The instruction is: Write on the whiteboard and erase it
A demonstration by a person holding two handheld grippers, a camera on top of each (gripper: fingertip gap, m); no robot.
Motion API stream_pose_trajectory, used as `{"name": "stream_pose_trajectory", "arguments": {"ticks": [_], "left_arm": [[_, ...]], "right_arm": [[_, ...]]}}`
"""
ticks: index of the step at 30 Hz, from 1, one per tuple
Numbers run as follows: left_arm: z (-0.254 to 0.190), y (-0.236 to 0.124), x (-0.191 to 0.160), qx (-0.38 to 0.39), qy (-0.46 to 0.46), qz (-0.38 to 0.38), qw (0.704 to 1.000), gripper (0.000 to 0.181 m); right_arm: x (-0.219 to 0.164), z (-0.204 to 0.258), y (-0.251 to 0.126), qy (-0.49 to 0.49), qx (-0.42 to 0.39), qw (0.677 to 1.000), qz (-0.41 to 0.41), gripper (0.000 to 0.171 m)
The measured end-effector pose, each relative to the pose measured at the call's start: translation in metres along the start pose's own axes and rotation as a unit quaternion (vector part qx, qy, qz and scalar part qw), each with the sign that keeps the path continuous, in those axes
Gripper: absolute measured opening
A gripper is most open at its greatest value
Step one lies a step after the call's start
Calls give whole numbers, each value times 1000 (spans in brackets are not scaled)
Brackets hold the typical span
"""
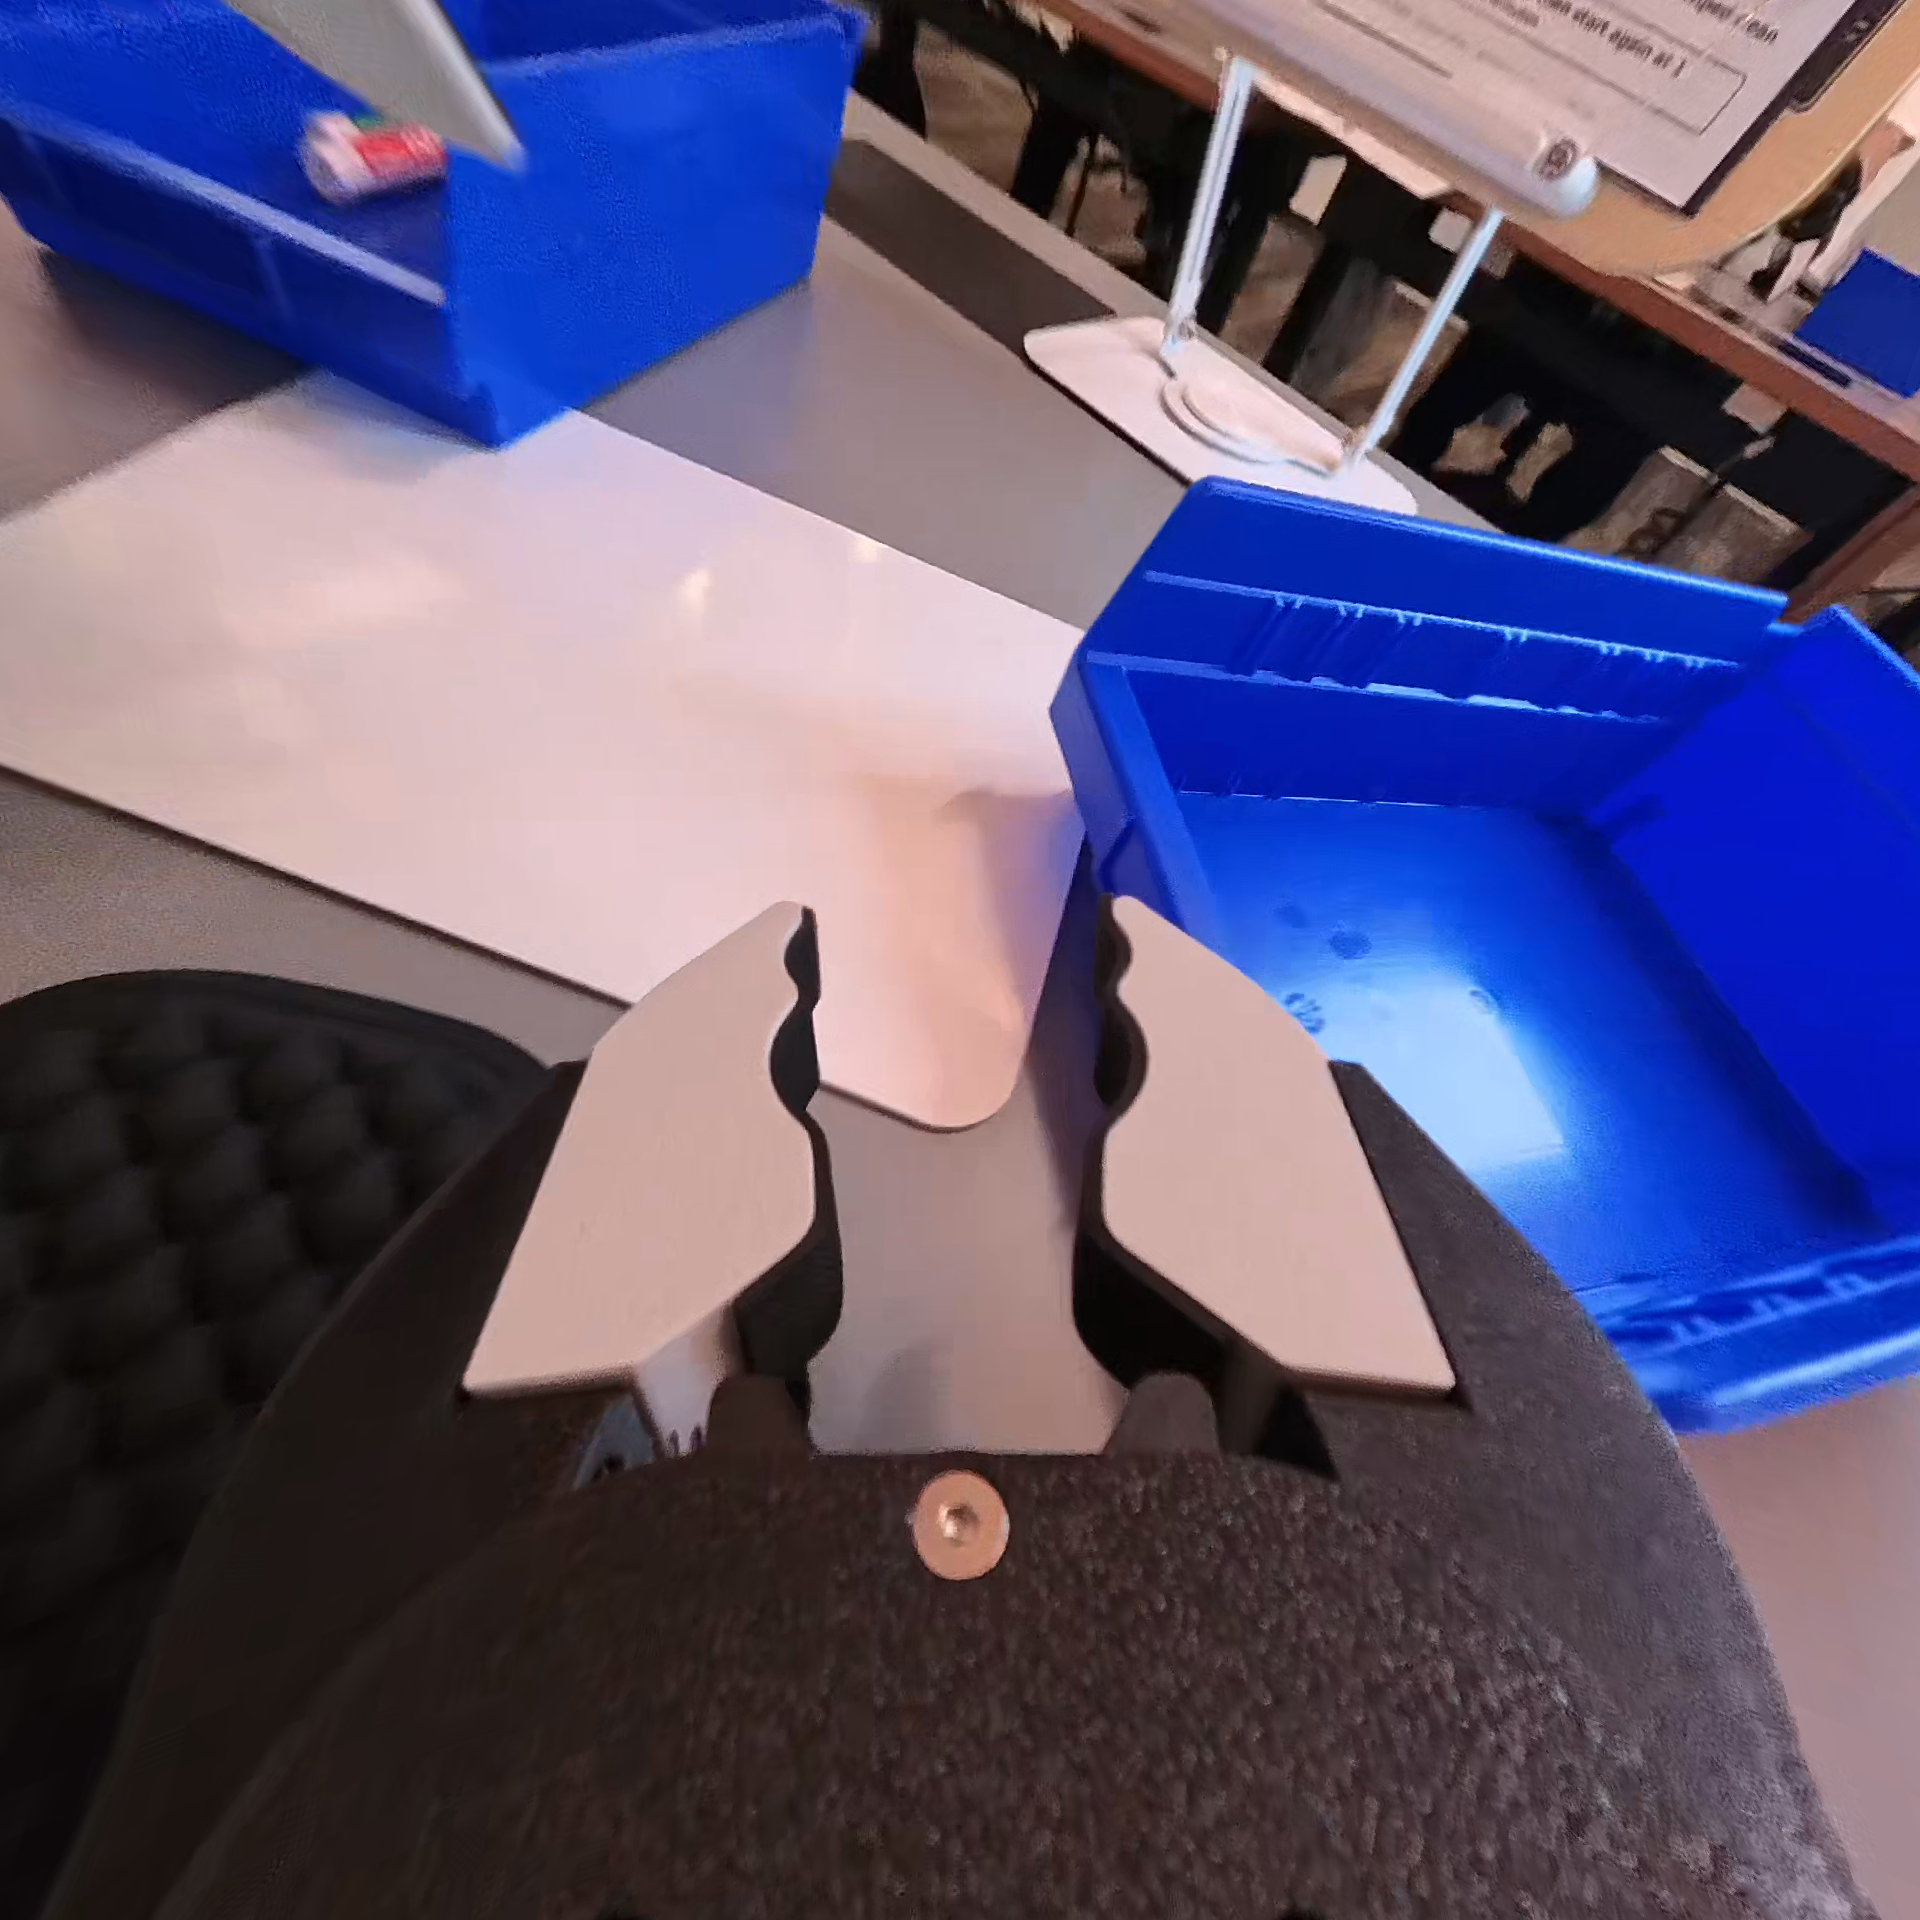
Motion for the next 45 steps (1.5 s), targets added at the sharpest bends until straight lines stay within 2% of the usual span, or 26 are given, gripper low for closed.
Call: {"name": "stream_pose_trajectory", "arguments": {"ticks": [4, 7, 10, 13, 15, 17, 21, 24, 32, 36, 39, 45], "left_arm": [[-1, -40, -66, 10, -66, 66, 996, 55], [-13, -61, -112, -22, -125, 106, 986, 60], [-32, -73, -150, -90, -166, 160, 969, 73], [-46, -74, -182, -106, -155, 221, 957, 68], [-49, -74, -193, -106, -139, 252, 952, 67], [-54, -71, -203, -120, -138, 280, 942, 67], [-61, -65, -206, -142, -137, 262, 945, 51], [-62, -64, -208, -146, -128, 262, 945, 27], [-58, -63, -215, -121, -140, 266, 946, 27], [-59, -62, -215, -101, -135, 262, 950, 28], [-59, -62, -215, -94, -133, 261, 952, 28], [-59, -63, -218, -87, -135, 254, 954, 28]], "right_arm": [[9, -15, 25, -55, -54, 992, 96, 59], [12, -27, 46, -97, -81, 975, 181, 63], [3, -36, 63, -133, -89, 940, 302, 70], [-7, -40, 78, -151, -75, 911, 376, 65], [-10, -46, 88, -160, -76, 900, 397, 49], [-11, -51, 93, -175, -73, 896, 402, 30], [-10, -53, 93, -182, -66, 901, 389, 29], [-11, -52, 82, -214, -98, 900, 368, 30], [-10, -48, 26, -246, -165, 906, 301, 29], [-21, -53, -2, -256, -176, 898, 311, 29], [-39, -61, -8, -221, -153, 906, 328, 29], [-58, -70, -1, -259, -141, 898, 328, 30]]}}
Point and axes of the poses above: each gripper's, where its closed fingertips meet, y out along the fingers, x out of its top, z = x × y across the jaws, the point moved 7 cm from there along -y, back along the fingers, and after that the axes turned 7 degrees about y, right-handed, at the moved point
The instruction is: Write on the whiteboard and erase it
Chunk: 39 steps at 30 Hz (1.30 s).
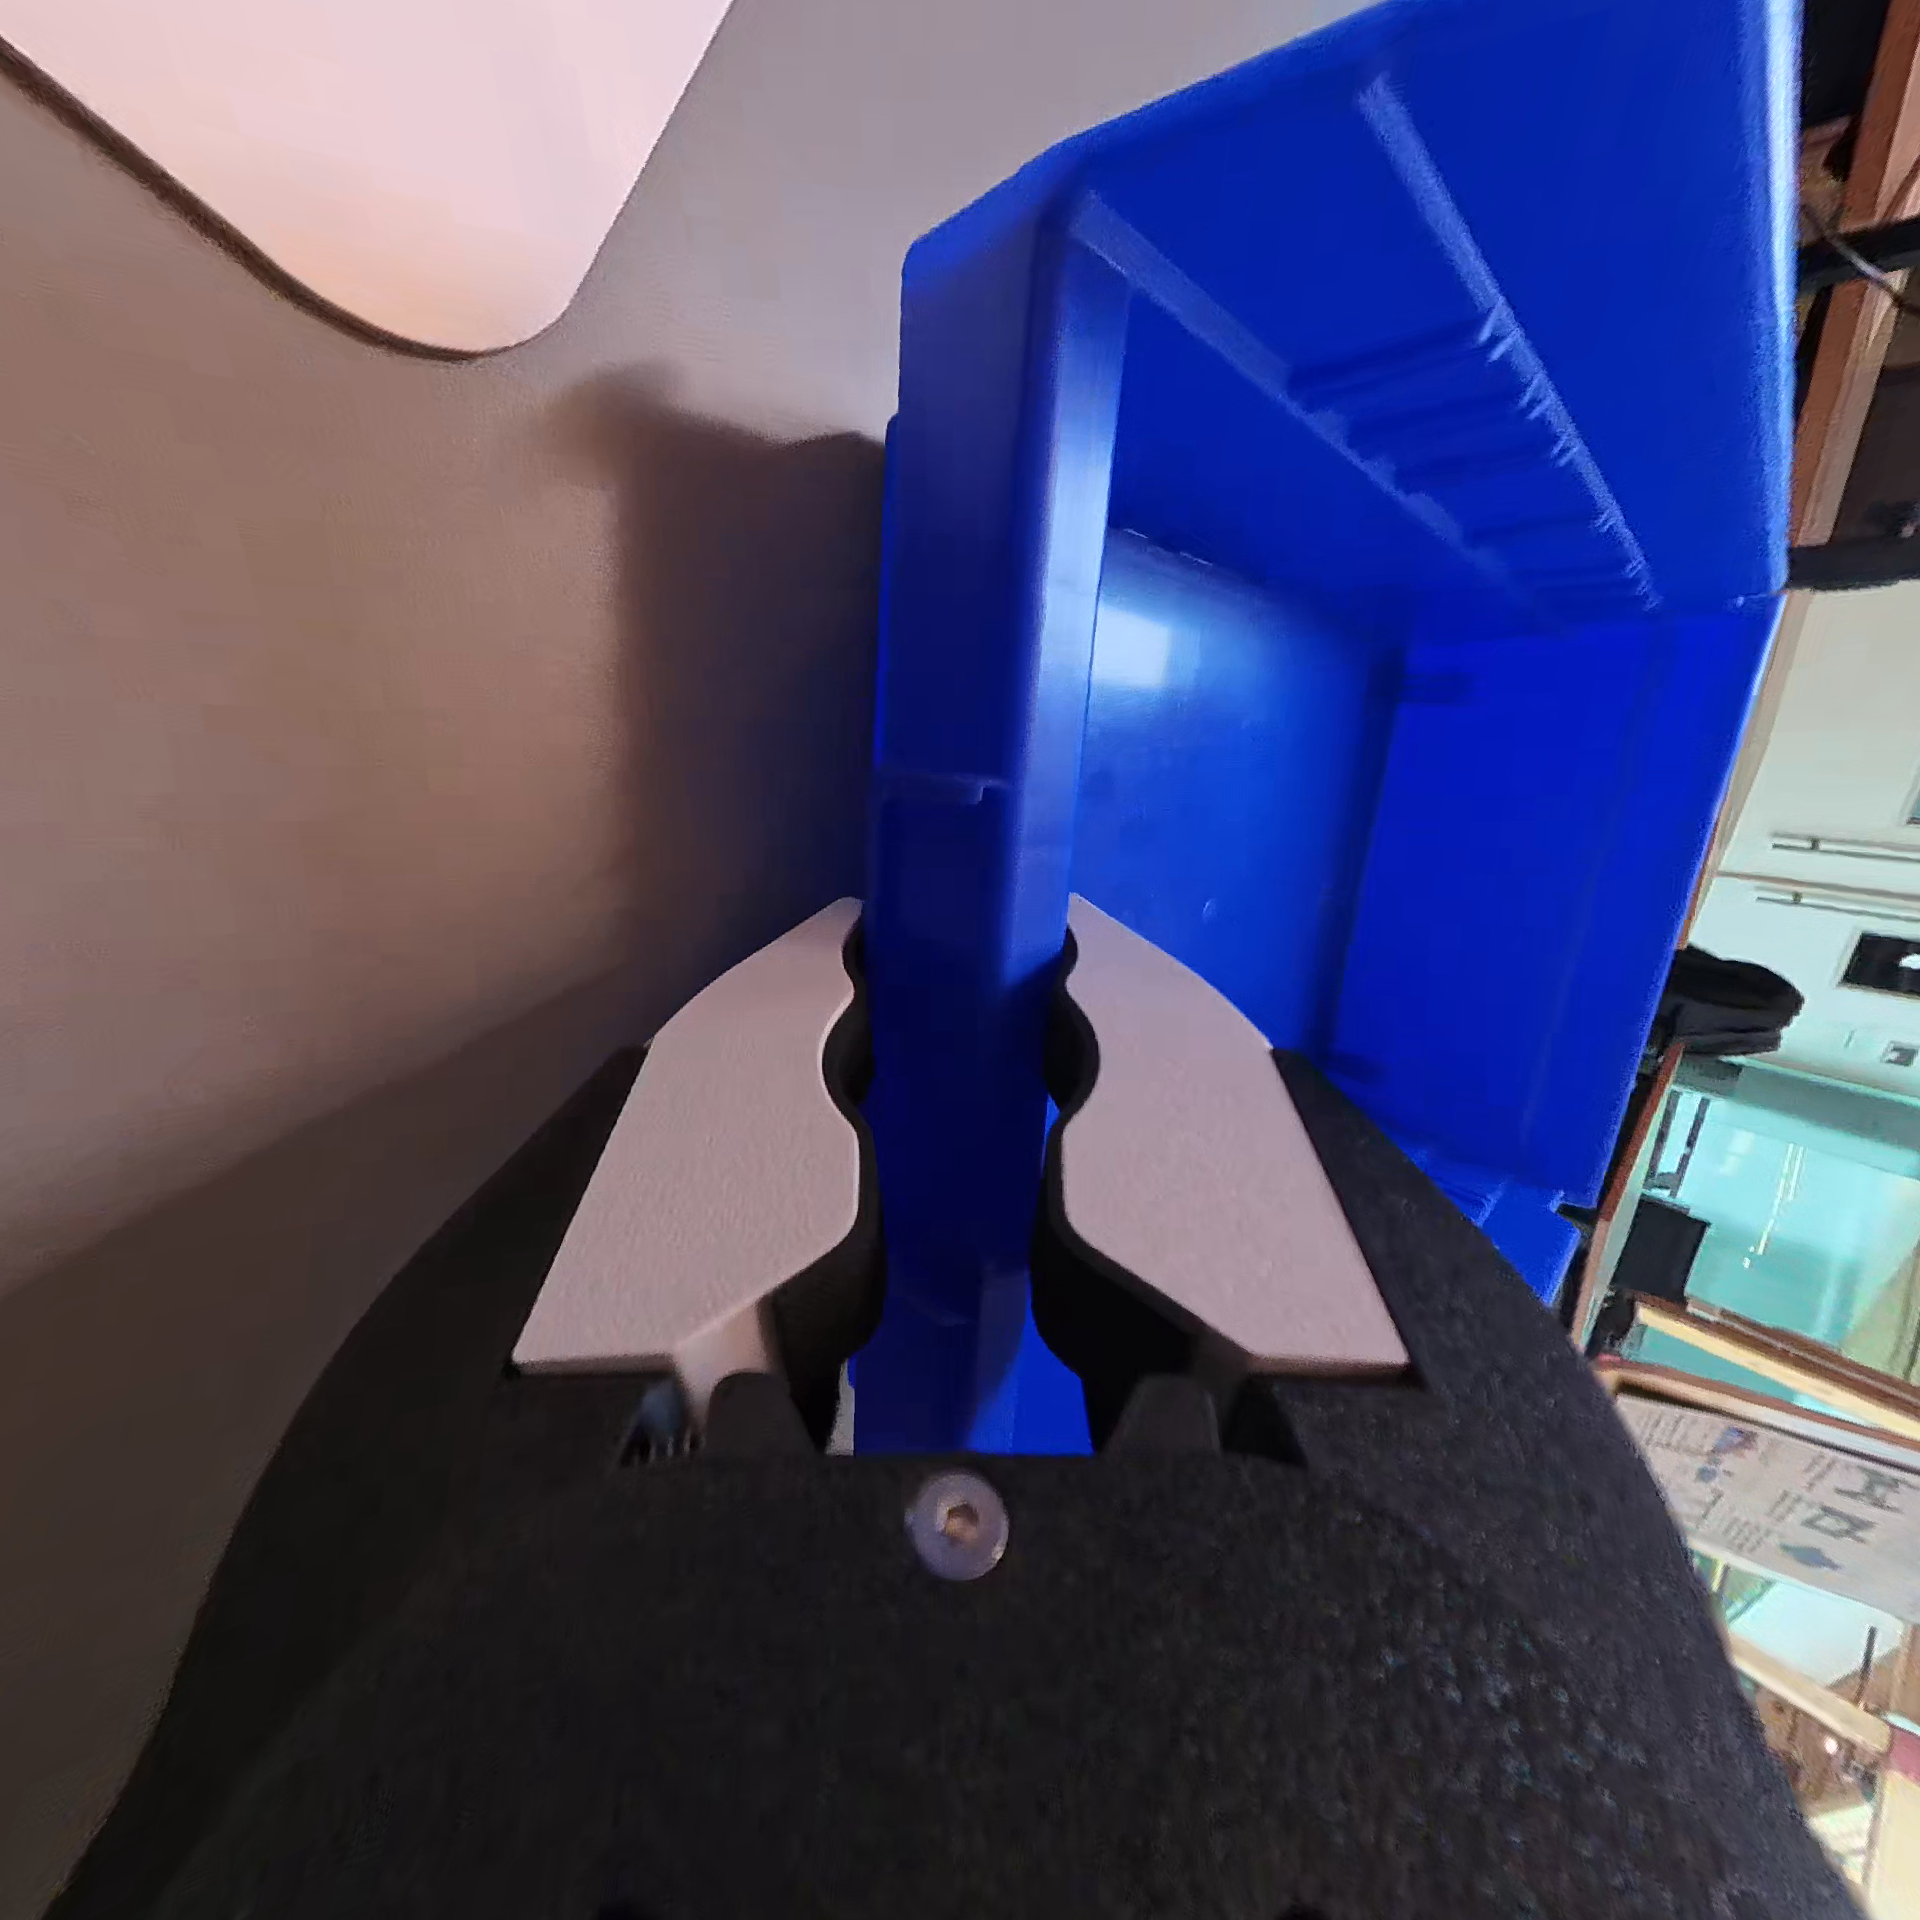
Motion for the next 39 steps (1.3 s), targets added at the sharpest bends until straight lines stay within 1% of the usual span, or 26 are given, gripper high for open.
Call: {"name": "stream_pose_trajectory", "arguments": {"ticks": [5, 6, 8, 11, 13, 15, 17, 20, 22, 24, 25, 26, 27, 28, 29, 31, 33, 36, 38, 39], "left_arm": [[3, 1, -5, 9, -6, -14, 1000, 28], [4, 1, -7, 12, -9, -17, 1000, 28], [6, 1, -11, 22, -13, -19, 999, 29], [11, 2, -18, 35, -20, -20, 999, 29], [16, 5, -22, 42, -27, -17, 999, 29], [22, 7, -26, 56, -37, -12, 998, 30], [25, 8, -30, 66, -45, -8, 997, 30], [25, 6, -33, 97, -40, -21, 994, 31], [24, -4, -32, 120, -45, -55, 990, 35], [23, -24, -27, 133, -64, -131, 980, 34], [21, -35, -24, 122, -68, -172, 975, 34], [16, -45, -20, 93, -70, -210, 971, 34], [9, -51, -17, 47, -74, -239, 967, 38], [1, -53, -14, -3, -80, -254, 964, 43], [-5, -52, -12, -37, -81, -260, 962, 44], [-17, -42, -11, -79, -64, -242, 965, 46], [-26, -27, -11, -109, -47, -202, 972, 53], [-32, -9, -8, -139, -28, -162, 977, 58], [-33, 0, -3, -155, -20, -142, 977, 59], [-31, 3, 1, -158, -21, -143, 977, 59]], "right_arm": [[-2, -7, 12, -17, -5, 1000, -20, 31], [-1, -9, 11, -23, -12, 999, -18, 35], [6, -8, 1, -21, -5, 1000, -18, 38], [29, -7, -29, 2, 23, 999, -43, 38], [51, 0, -47, 20, 71, 994, -86, 40], [73, 14, -55, 36, 152, 980, -125, 46], [90, 29, -49, 34, 215, 965, -143, 49], [106, 44, -25, 36, 287, 949, -125, 60], [114, 48, -10, 48, 319, 939, -118, 62], [119, 47, -1, 62, 340, 932, -115, 62], [120, 44, 2, 67, 341, 931, -114, 62], [120, 40, 5, 78, 343, 929, -116, 62], [119, 36, 7, 94, 348, 925, -118, 62], [117, 31, 8, 111, 350, 922, -121, 62], [114, 27, 9, 128, 348, 920, -126, 62], [106, 20, 5, 156, 336, 919, -136, 61], [95, 16, -3, 176, 309, 922, -150, 58], [73, 7, -11, 188, 235, 942, -147, 58], [58, 1, -13, 199, 196, 950, -140, 56], [53, -2, -14, 205, 179, 952, -141, 59]]}}
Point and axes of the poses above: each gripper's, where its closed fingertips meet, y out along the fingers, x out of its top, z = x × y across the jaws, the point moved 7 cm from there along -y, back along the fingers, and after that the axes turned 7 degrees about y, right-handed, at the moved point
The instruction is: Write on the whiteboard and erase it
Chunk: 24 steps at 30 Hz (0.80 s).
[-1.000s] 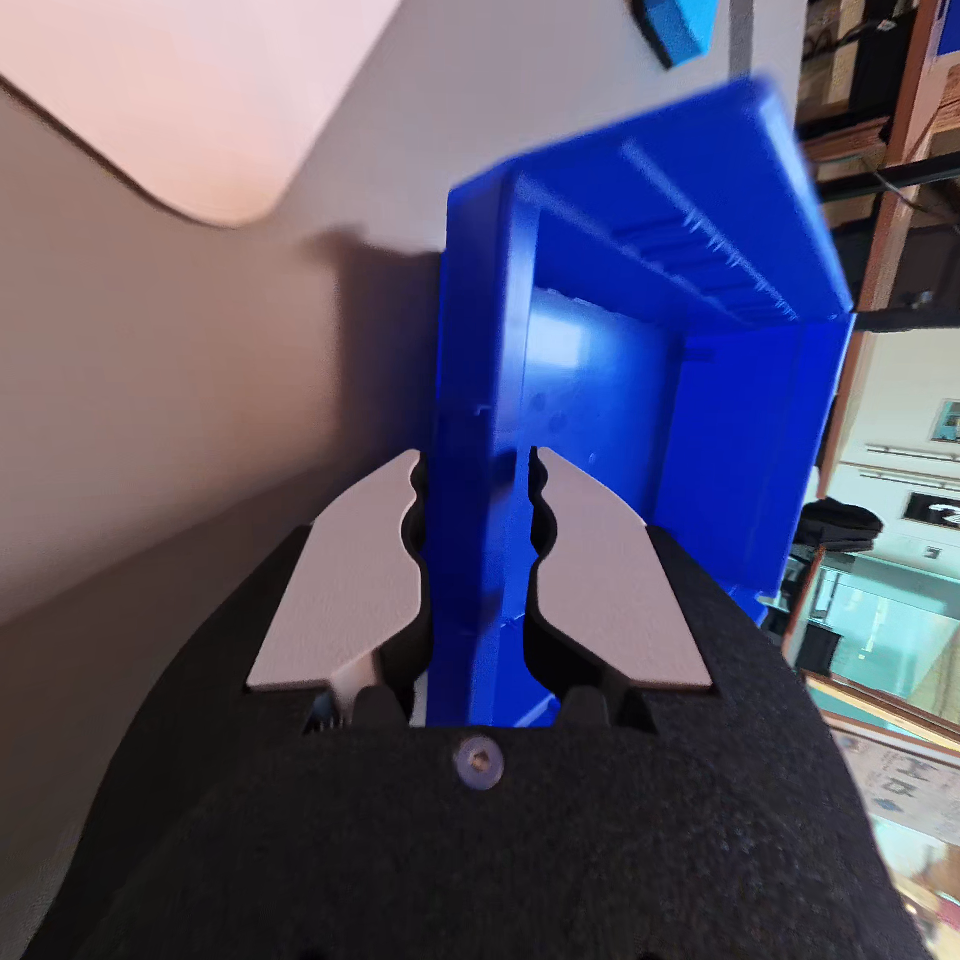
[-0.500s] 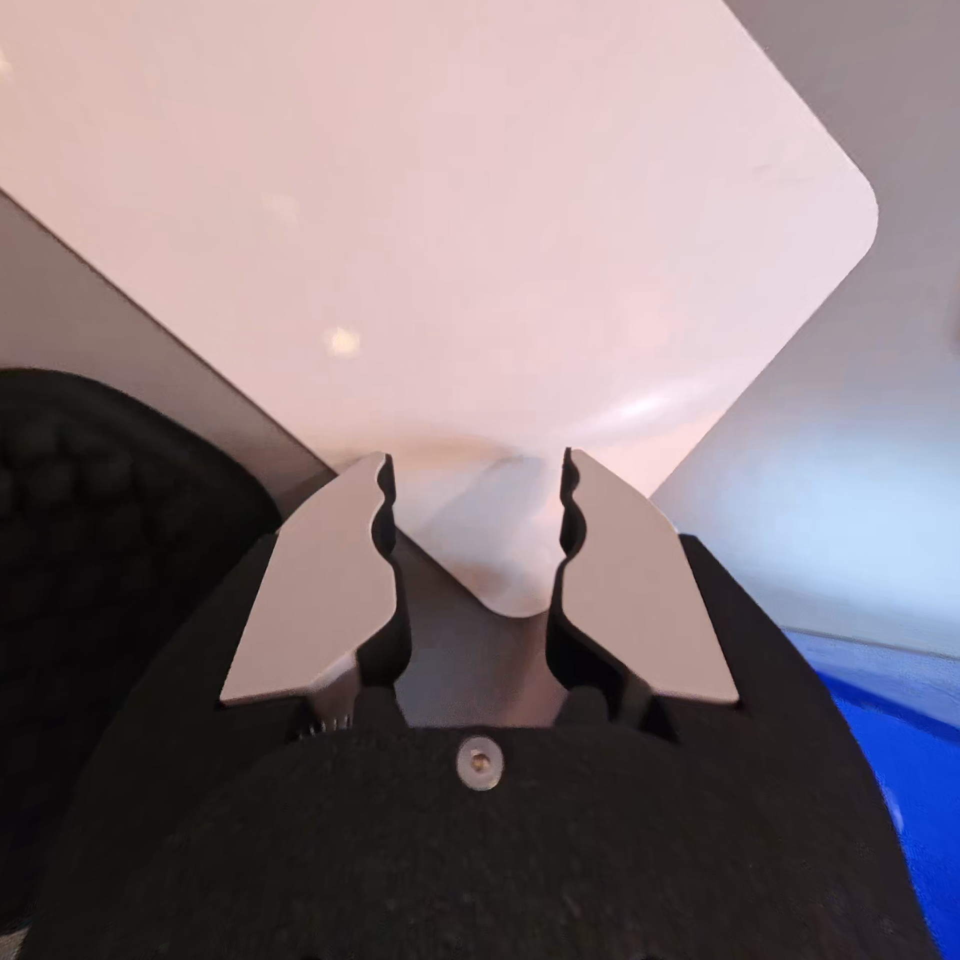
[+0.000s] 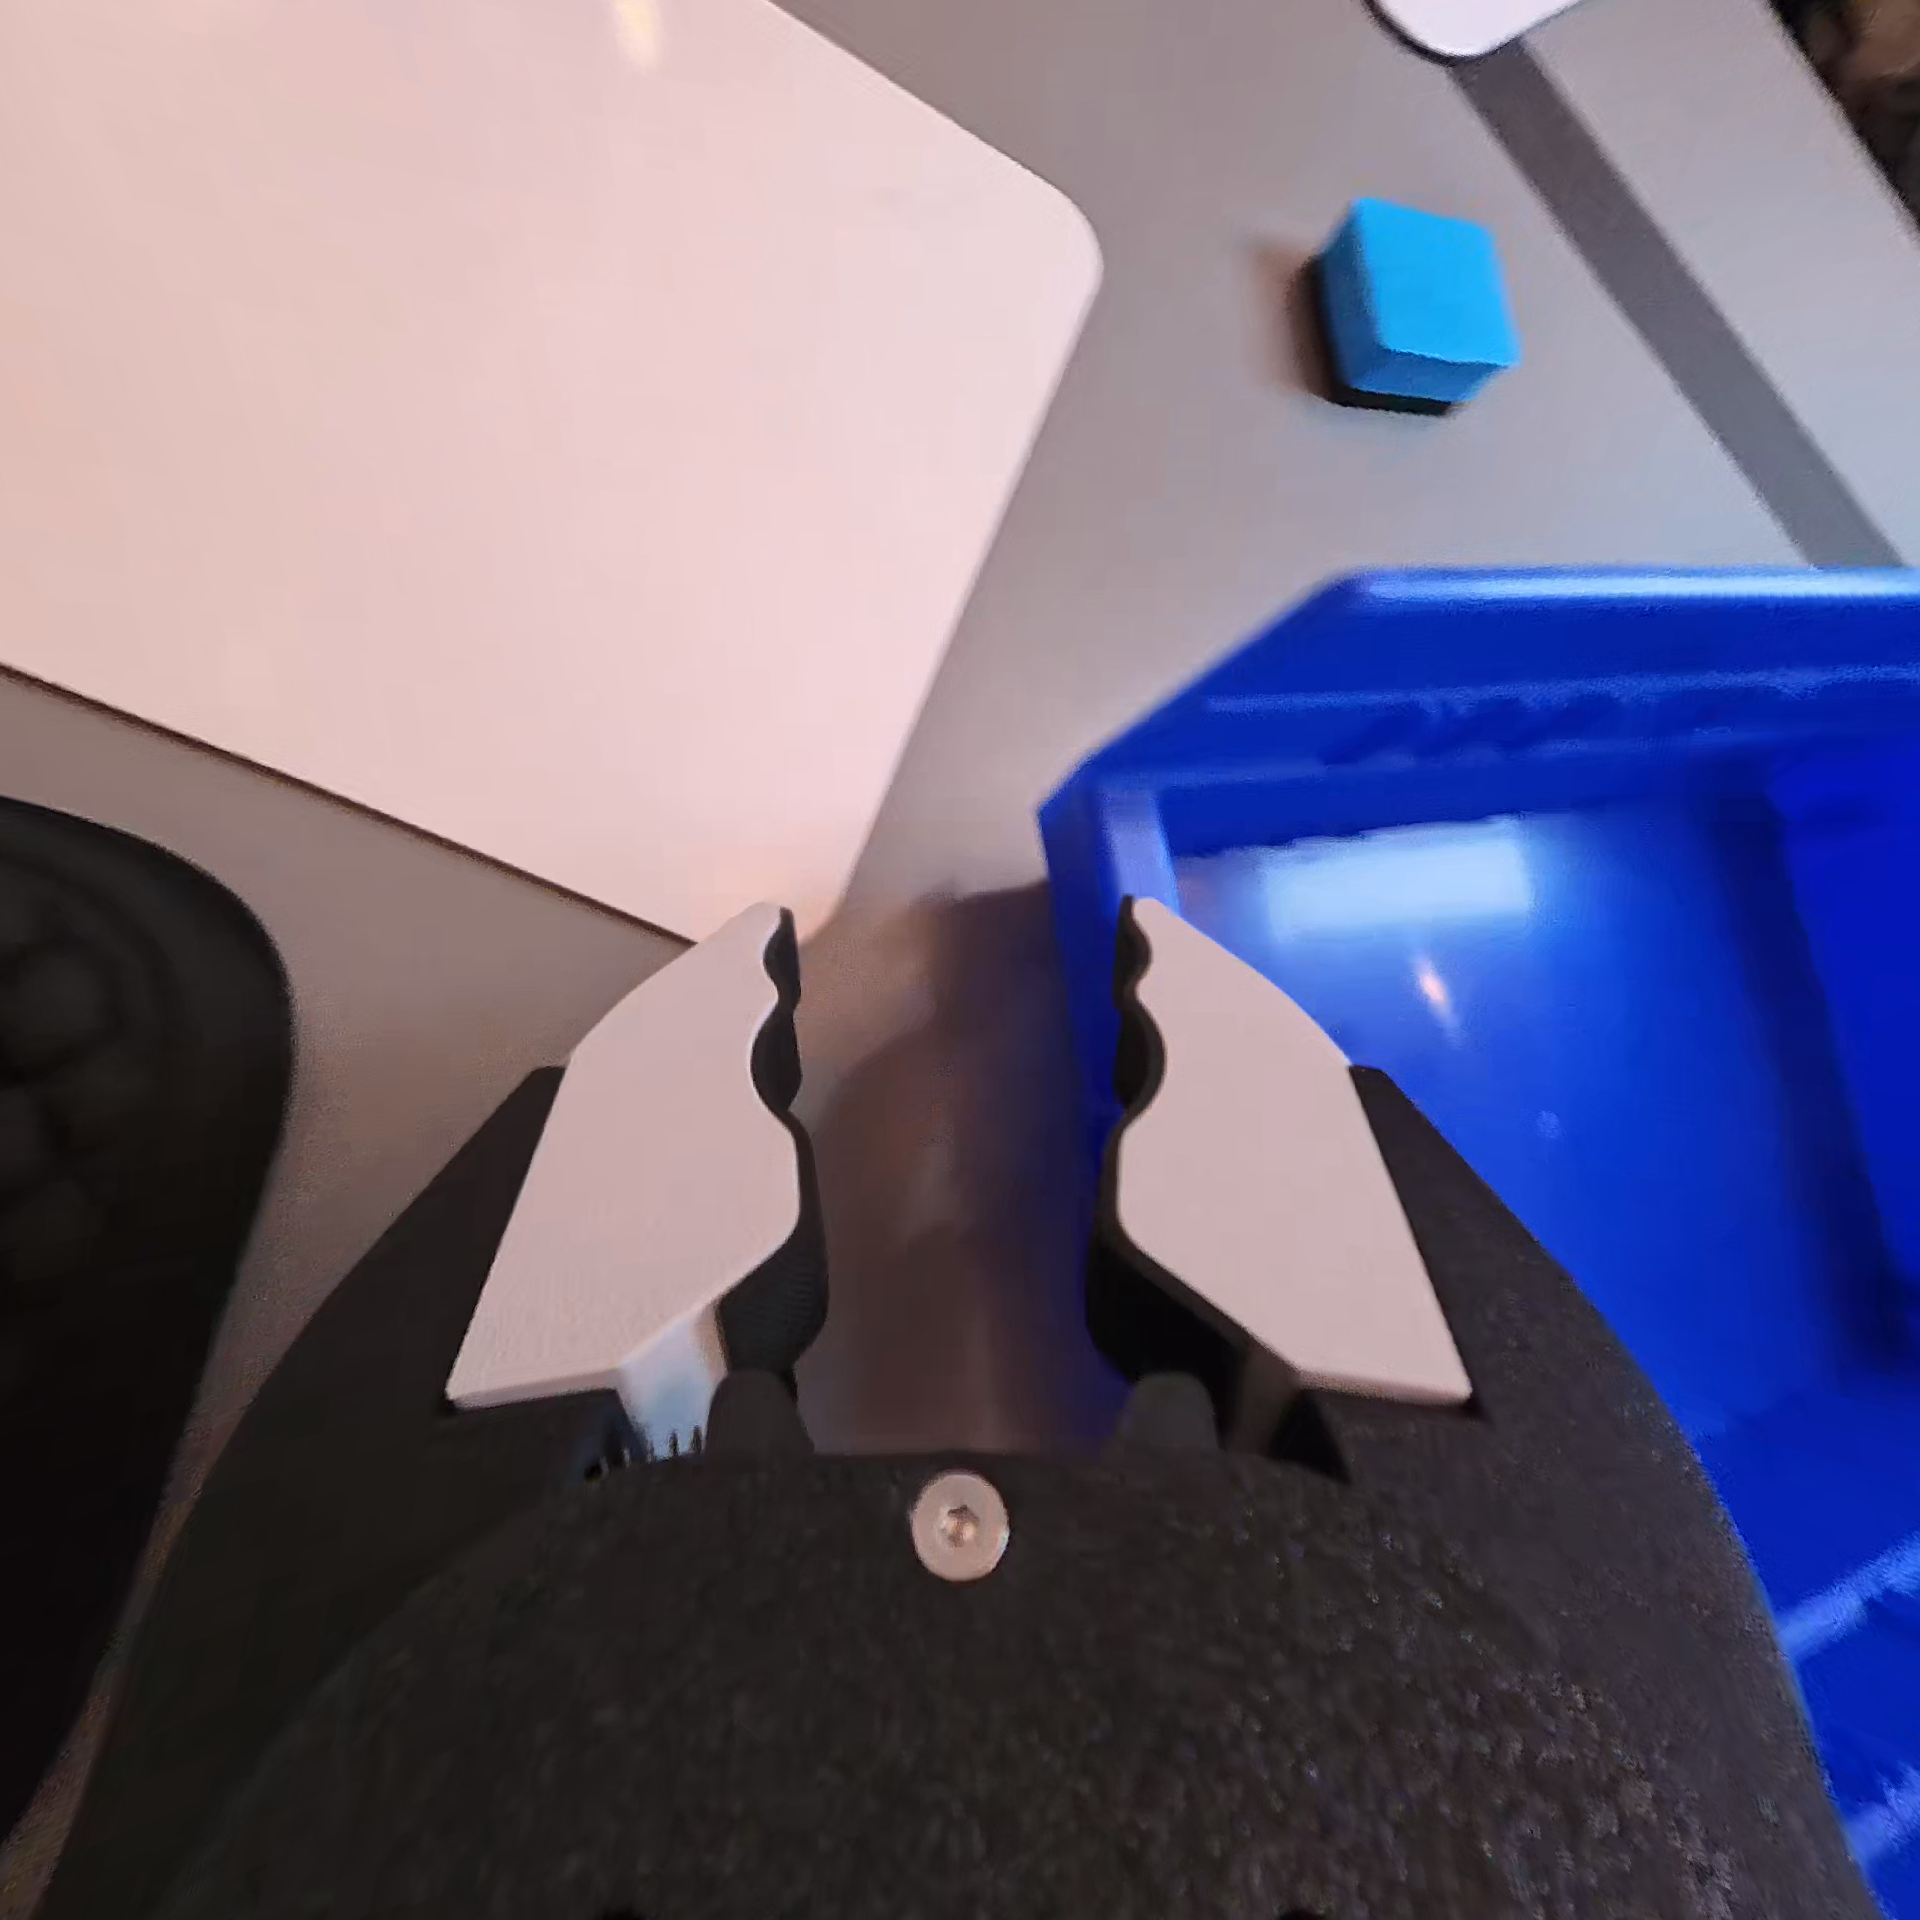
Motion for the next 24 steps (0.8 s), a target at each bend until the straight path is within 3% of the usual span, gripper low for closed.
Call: {"name": "stream_pose_trajectory", "arguments": {"ticks": [5, 8, 9, 10, 12, 24], "left_arm": [[7, 9, 13, 3, 13, 17, 1000, 55], [10, 13, 16, 5, 9, 9, 1000, 54], [12, 14, 17, 7, 9, 5, 1000, 53], [13, 15, 18, 9, 10, 0, 1000, 52], [14, 18, 21, 11, 19, -10, 1000, 50], [19, 24, 28, -27, 38, -10, 999, 48]], "right_arm": [[-6, -14, -18, 17, -27, 999, -10, 60], [-22, -30, -15, -21, -90, 993, 69, 66], [-27, -34, -10, -34, -98, 991, 87, 64], [-31, -37, -6, -56, -97, 990, 90, 51], [-33, -39, 2, -124, -82, 987, 60, 31], [-13, -69, 32, -222, -42, 974, -1, 30]]}}
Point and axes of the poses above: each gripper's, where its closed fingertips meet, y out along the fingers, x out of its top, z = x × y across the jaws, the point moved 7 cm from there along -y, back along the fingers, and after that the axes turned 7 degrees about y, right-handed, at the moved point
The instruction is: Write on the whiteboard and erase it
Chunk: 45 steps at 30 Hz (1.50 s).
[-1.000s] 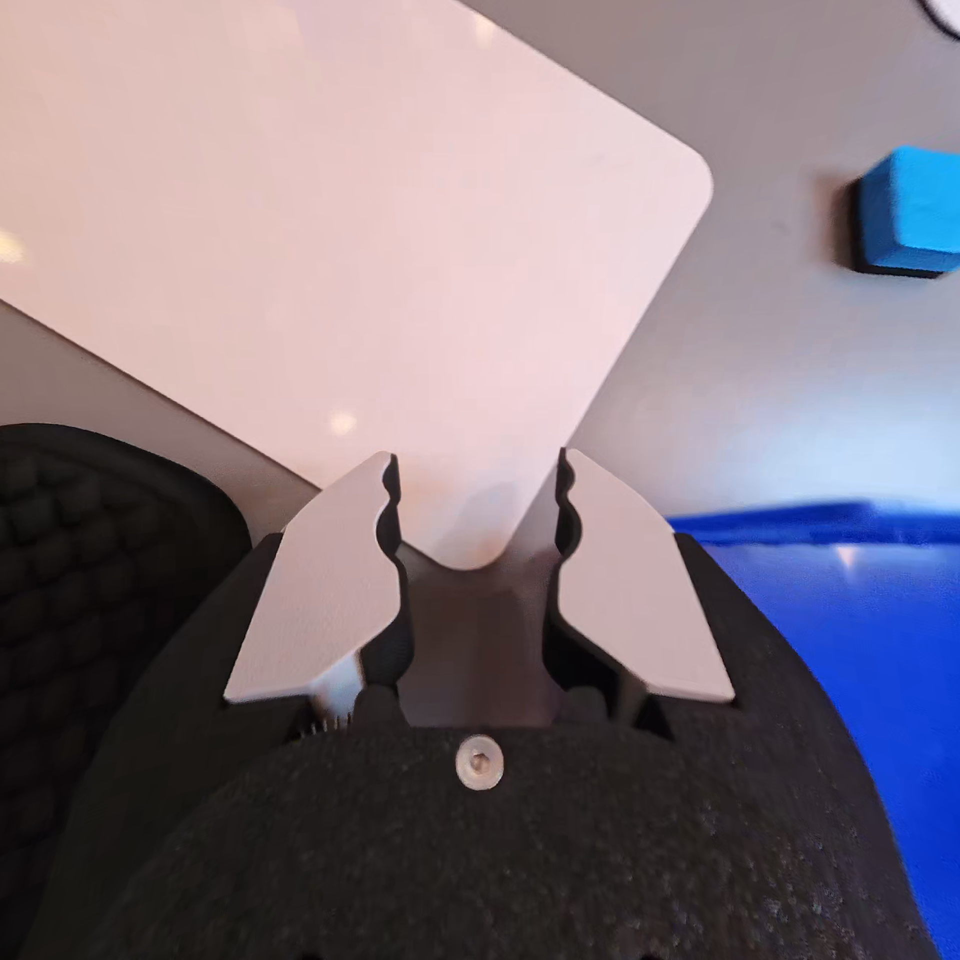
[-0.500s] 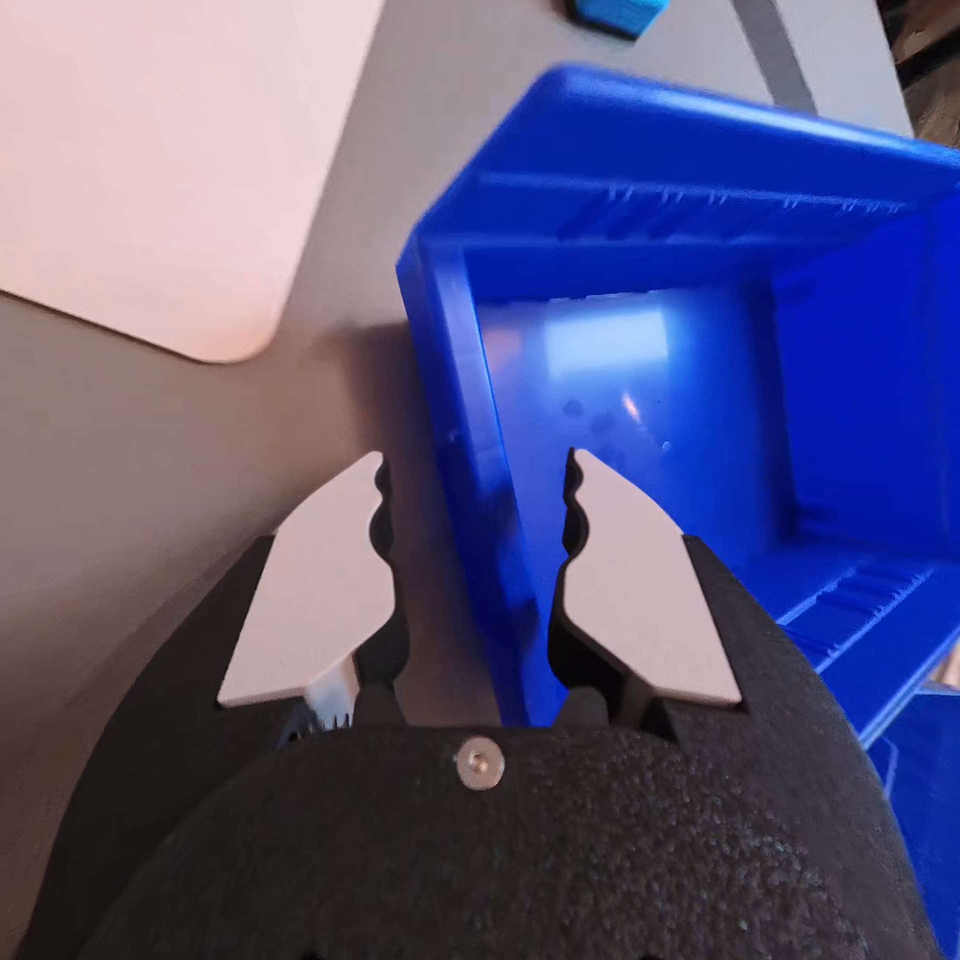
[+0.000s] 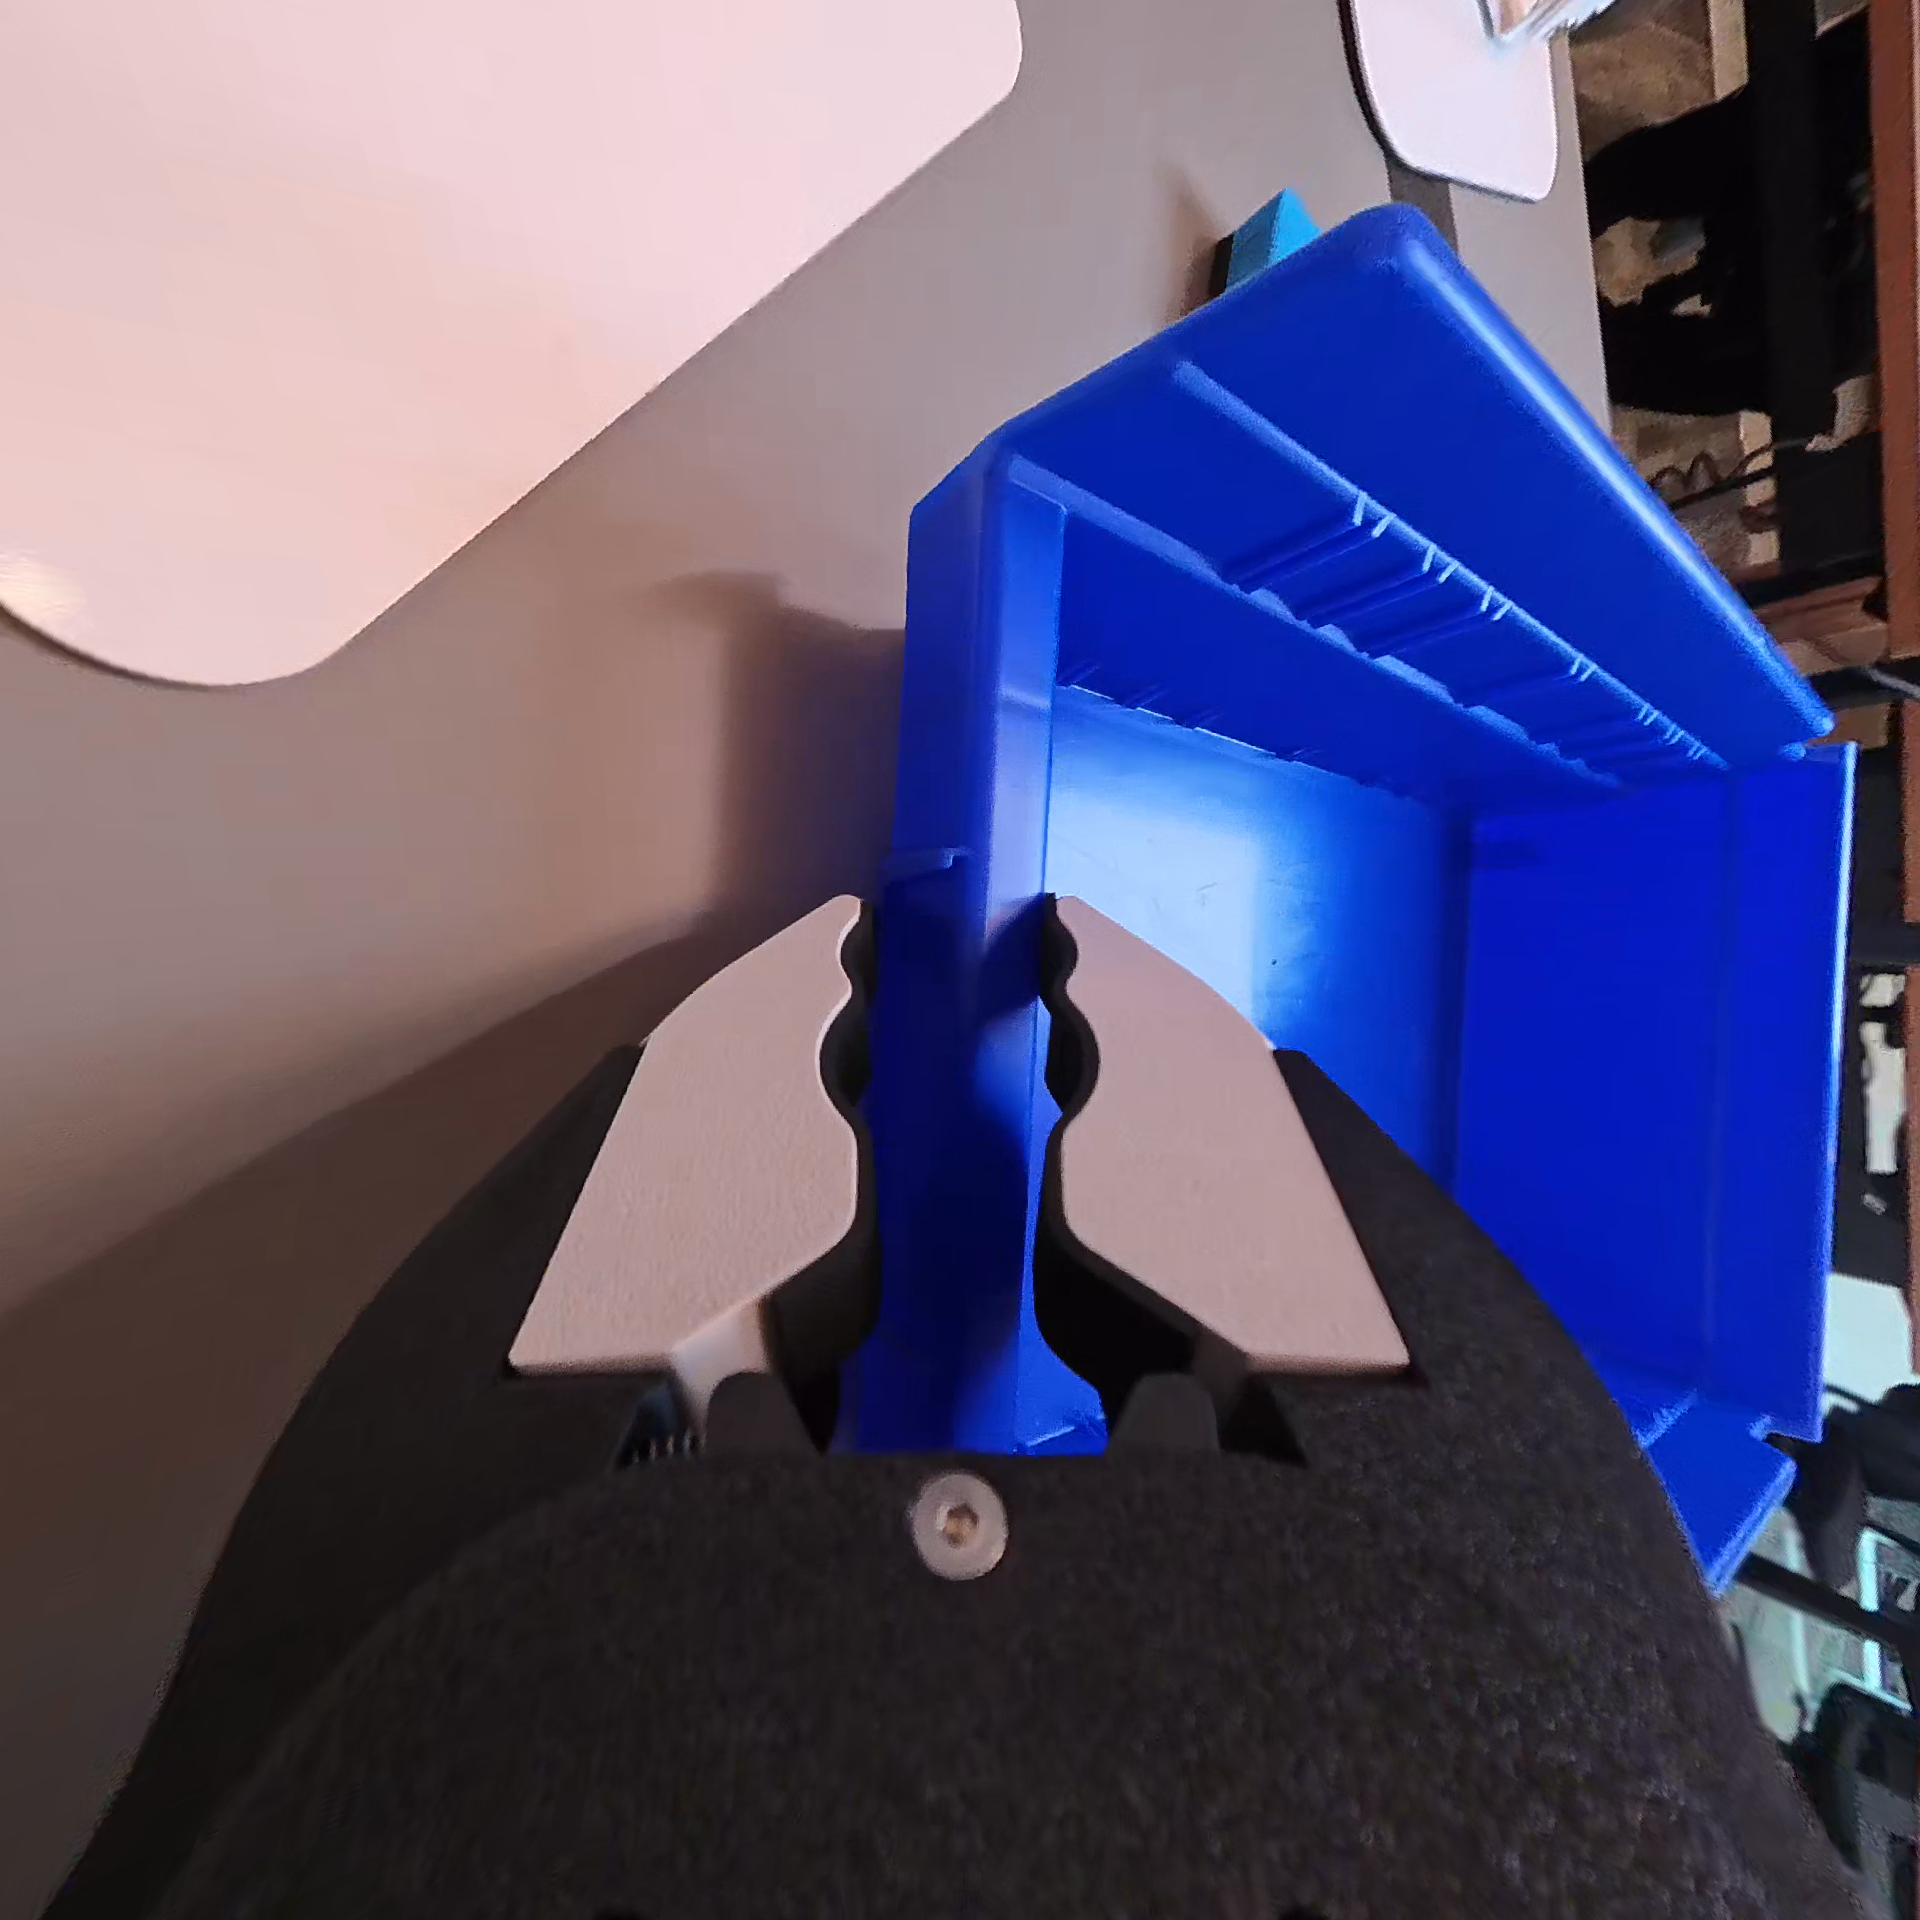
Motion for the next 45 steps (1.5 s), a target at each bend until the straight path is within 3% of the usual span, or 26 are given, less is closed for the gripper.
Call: {"name": "stream_pose_trajectory", "arguments": {"ticks": [8, 13, 19, 23, 28, 30, 33, 40, 45], "left_arm": [[4, 2, -3, -3, 2, -32, 999, 46], [6, -2, -8, 25, -5, -35, 999, 47], [15, -1, -10, 72, -7, -66, 995, 47], [14, -32, -2, 101, -14, -96, 990, 42], [33, -75, -23, 209, -31, 29, 977, 53], [42, -67, -30, 194, -62, 89, 975, 53], [54, -48, -46, 197, -71, 197, 958, 32], [67, -39, -49, 225, -91, 184, 952, 29], [76, -40, -56, 267, -87, 163, 946, 30]], "right_arm": [[16, -5, -4, -2, -42, 999, -31, 36], [57, 25, -30, 80, 19, 991, -109, 41], [89, 52, -21, 74, 50, 987, -131, 44], [112, 62, -19, 73, 73, 981, -164, 45], [124, 64, -18, 67, 86, 978, -177, 44], [130, 65, -17, 81, 99, 973, -194, 44], [137, 72, -14, 96, 113, 964, -222, 43], [126, 70, -22, 199, 127, 935, -266, 43], [102, 66, -20, 255, 110, 927, -252, 44]]}}
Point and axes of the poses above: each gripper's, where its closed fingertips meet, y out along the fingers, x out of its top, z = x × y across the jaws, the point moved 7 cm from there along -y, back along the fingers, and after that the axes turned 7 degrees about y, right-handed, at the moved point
